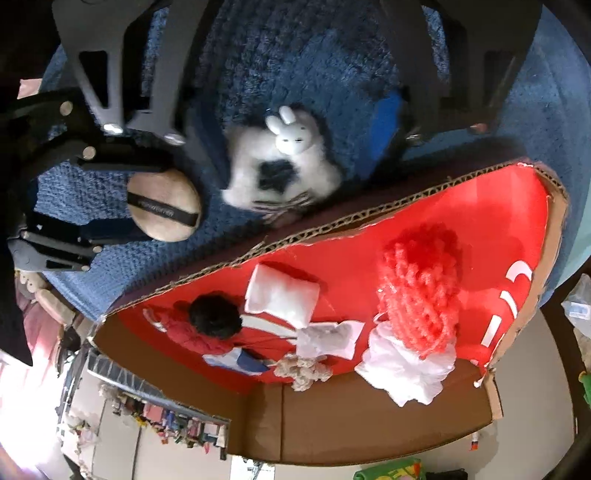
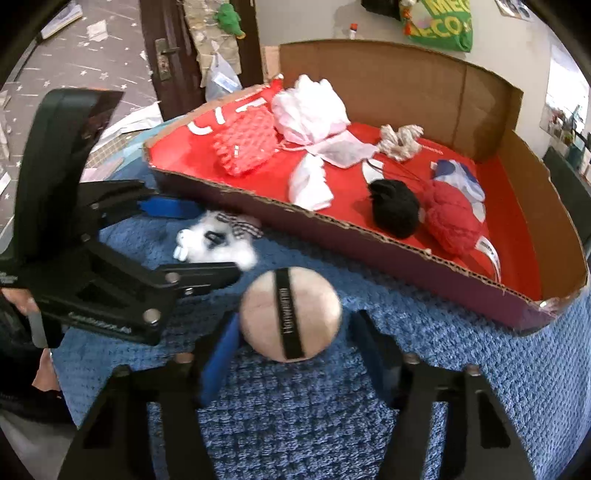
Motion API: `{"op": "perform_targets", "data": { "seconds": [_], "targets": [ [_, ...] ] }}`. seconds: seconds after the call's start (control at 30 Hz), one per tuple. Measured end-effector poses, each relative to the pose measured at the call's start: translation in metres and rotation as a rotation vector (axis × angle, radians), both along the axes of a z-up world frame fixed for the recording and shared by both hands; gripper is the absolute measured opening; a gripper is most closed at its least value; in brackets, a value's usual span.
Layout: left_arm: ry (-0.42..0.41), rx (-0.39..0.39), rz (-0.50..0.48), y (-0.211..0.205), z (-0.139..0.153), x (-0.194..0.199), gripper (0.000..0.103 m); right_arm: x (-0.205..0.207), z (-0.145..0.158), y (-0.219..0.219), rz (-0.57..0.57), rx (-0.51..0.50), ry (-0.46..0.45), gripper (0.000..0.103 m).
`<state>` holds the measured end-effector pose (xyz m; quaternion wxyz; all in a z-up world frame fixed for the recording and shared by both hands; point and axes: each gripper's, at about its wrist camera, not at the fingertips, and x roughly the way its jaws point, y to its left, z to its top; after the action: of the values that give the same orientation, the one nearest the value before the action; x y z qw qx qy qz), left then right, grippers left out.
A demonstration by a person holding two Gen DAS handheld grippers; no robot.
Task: Organize soft objects
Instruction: 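Move the right tool onto the beige powder puff while the left tool approaches the white plush bunny ring, then close the right tool on the powder puff while the left tool grasps the bunny ring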
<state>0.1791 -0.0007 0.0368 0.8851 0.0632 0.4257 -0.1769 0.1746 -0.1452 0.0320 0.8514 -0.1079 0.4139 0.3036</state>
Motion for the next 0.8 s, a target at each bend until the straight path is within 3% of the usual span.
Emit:
{"op": "perform_targets", "data": {
  "seconds": [0.07,0.37,0.8],
  "targets": [
    [-0.014,-0.004,-0.010,-0.001,0.003,-0.003,0.053,-0.003,0.003,0.000,0.007,0.003,-0.010,0.053],
    [-0.068,-0.017,-0.019,-0.002,0.018,-0.020,0.053,-0.015,0.022,-0.010,-0.013,0.044,-0.049,0.051],
    [-0.080,-0.032,-0.013,0.001,0.023,-0.027,0.053,-0.028,0.030,-0.022,-0.049,0.073,-0.059,0.051]
  ]
}}
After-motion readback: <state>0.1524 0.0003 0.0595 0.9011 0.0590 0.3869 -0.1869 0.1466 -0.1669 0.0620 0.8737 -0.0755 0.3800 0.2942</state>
